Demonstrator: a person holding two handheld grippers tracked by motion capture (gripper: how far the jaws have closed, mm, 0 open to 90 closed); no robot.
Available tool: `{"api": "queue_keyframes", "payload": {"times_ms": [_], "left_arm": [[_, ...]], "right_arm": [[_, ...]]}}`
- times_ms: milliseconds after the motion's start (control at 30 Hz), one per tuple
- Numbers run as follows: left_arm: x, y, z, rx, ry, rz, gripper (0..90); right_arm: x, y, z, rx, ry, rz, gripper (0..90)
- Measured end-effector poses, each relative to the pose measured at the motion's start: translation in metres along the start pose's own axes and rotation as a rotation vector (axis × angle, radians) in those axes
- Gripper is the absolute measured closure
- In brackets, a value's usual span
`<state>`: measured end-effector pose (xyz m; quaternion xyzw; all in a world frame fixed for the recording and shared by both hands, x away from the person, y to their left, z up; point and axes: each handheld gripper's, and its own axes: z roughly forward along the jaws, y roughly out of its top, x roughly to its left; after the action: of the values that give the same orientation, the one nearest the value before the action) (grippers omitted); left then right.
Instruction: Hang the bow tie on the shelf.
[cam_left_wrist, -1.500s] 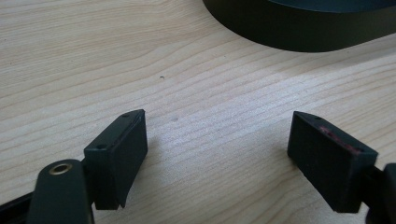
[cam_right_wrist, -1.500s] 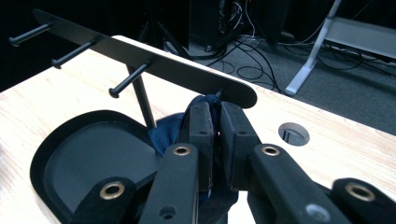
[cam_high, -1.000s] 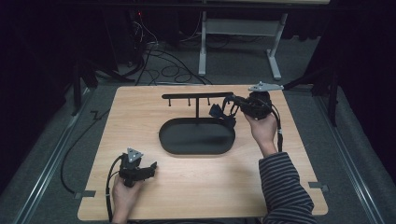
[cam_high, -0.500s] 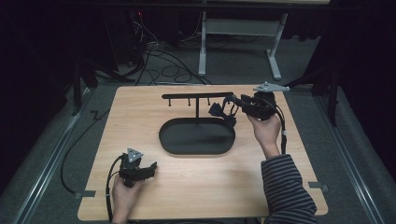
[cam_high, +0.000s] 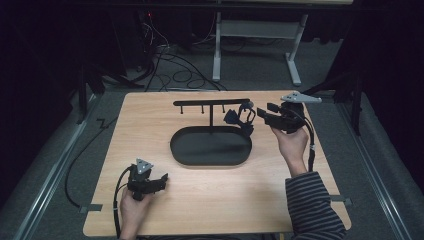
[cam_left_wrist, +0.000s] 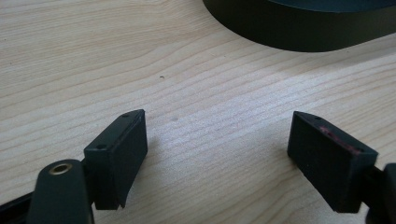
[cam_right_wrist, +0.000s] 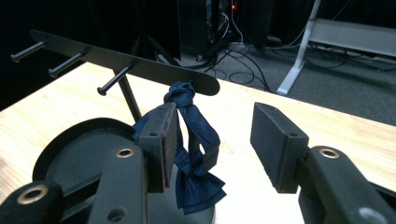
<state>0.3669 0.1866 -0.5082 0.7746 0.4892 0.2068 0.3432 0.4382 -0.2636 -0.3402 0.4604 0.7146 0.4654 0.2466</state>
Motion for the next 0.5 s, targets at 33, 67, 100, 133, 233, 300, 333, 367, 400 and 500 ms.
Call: {"api": "queue_keyframes", "payload": {"times_ms": [33,67,100,133,233,300,333,367,400,500], "left_arm": [[0.000,0.000,0.000,0.000,0.000,0.000,20.5],[0.000,0.000,0.000,0.000,0.000,0.000,20.5],[0.000,0.000,0.000,0.000,0.000,0.000,20.5],[0.000,0.000,0.000,0.000,0.000,0.000,20.5],[0.000,0.000,0.000,0.000,0.000,0.000,20.5],[0.000,0.000,0.000,0.000,0.000,0.000,20.5],[0.000,0.000,0.000,0.000,0.000,0.000,20.5],[0.000,0.000,0.000,0.000,0.000,0.000,20.5],[0.000,0.000,0.000,0.000,0.000,0.000,20.5],[0.000,0.000,0.000,0.000,0.000,0.000,20.5]], "right_arm": [[0.000,-0.003,-0.002,0.000,-0.003,-0.002,51.6],[0.000,-0.003,-0.002,0.000,-0.003,-0.002,51.6],[0.000,-0.005,-0.003,0.001,-0.004,-0.003,51.6],[-0.001,-0.007,-0.004,0.004,-0.006,0.000,51.5],[-0.002,-0.012,-0.008,0.002,-0.004,0.005,51.5],[-0.004,-0.016,-0.013,-0.004,-0.006,0.010,51.5],[-0.004,-0.016,-0.013,-0.004,-0.006,0.010,51.5],[-0.004,-0.017,-0.015,-0.007,-0.009,0.010,51.4],[-0.005,-0.018,-0.018,-0.011,-0.009,0.012,51.3],[-0.006,-0.021,-0.023,-0.016,-0.011,0.015,51.0]]}}
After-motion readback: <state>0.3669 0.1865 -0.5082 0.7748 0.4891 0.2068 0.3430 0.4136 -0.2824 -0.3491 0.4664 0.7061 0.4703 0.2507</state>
